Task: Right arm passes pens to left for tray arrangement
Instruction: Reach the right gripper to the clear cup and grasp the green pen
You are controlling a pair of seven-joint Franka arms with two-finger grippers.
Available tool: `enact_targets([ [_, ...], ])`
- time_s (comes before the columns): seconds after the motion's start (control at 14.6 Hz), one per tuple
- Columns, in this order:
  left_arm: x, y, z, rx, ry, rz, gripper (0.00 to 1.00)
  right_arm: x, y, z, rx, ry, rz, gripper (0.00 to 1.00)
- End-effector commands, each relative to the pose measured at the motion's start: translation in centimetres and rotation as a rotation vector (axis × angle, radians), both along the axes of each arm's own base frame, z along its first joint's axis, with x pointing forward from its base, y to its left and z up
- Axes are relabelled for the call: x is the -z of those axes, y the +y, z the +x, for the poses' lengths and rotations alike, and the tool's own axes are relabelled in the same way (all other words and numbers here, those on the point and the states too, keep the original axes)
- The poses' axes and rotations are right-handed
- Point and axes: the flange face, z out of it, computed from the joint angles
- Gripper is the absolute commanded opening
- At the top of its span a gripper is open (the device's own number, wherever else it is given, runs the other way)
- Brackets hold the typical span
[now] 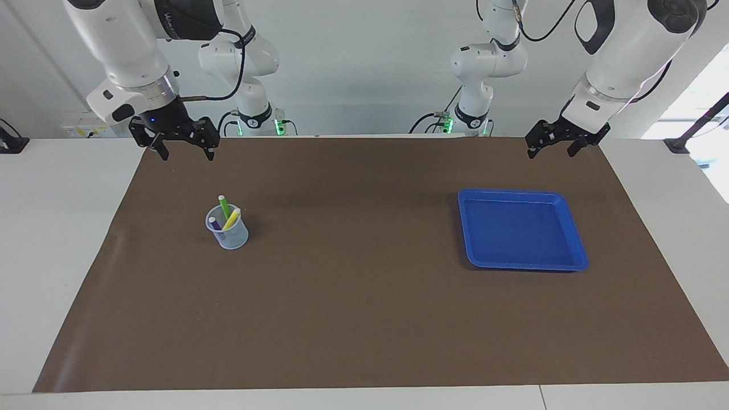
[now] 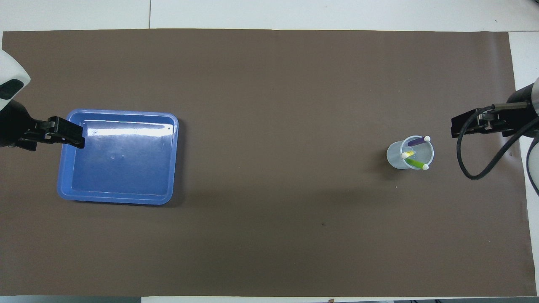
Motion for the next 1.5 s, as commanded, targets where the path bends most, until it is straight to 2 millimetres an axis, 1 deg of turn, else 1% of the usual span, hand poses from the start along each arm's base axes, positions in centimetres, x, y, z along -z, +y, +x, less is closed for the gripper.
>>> enact_targets([
  [0.0, -0.3, 0.3, -0.4, 0.000, -0.013, 0.017, 1.00, -0.1, 0.0, -0.4, 0.019, -0.003, -0.004, 1.00],
  [0.48, -0.3, 0.3, -0.4, 0.000, -0.013, 0.017, 1.00, -0.1, -0.1, -0.5, 0.008, 0.007, -0.003, 1.00],
  [0.61, -0.3, 0.3, -0.4, 0.000, -0.013, 0.017, 1.00, 0.5, -0.2, -0.9, 0.017, 0.011, -0.004, 1.00],
  [0.75, -0.3, 0.2, -0.4, 0.002, -0.013, 0.017, 1.00, 2.2, -0.2, -1.4, 0.016, -0.010, -0.002, 1.00],
  [1.09, -0.3, 0.3, -0.4, 0.000, -0.013, 0.017, 1.00, 8.8, -0.6, -3.9, 0.018, -0.068, 0.009, 1.00],
  [1.43, -0.3, 0.2, -0.4, 0.000, -0.013, 0.015, 1.00, 14.1, -0.7, -4.7, 0.009, -0.074, 0.012, 1.00],
])
